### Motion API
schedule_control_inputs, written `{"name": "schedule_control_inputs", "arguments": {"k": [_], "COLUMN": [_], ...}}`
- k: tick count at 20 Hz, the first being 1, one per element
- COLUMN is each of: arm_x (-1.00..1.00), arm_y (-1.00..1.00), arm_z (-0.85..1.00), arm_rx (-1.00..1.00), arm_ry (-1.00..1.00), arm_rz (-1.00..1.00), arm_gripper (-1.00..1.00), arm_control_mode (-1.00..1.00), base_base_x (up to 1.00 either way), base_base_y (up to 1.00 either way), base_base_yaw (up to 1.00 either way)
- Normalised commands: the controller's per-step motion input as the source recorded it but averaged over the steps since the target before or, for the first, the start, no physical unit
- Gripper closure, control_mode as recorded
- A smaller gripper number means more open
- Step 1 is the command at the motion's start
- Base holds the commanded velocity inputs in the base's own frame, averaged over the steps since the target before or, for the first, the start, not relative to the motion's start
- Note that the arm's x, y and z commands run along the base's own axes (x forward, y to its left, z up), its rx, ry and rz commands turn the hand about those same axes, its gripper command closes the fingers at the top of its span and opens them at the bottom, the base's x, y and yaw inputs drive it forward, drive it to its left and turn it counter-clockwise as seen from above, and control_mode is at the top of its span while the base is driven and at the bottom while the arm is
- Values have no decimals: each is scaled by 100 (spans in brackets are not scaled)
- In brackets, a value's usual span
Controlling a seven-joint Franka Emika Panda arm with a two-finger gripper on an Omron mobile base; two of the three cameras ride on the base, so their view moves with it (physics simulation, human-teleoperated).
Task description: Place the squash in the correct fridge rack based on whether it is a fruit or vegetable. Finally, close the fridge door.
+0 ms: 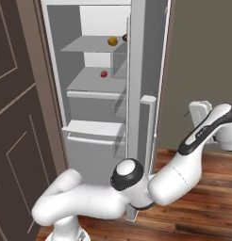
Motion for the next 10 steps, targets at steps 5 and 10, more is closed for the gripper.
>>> {"name": "schedule_control_inputs", "arguments": {"k": [5,10], "arm_x": [52,-17], "arm_y": [5,72], "arm_z": [-14,-35], "arm_rx": [12,3], "arm_ry": [0,-1], "arm_rz": [9,18], "arm_gripper": [-100,-100], "arm_control_mode": [-100,-100], "base_base_x": [0,0], "base_base_y": [0,0], "base_base_yaw": [0,0]}}
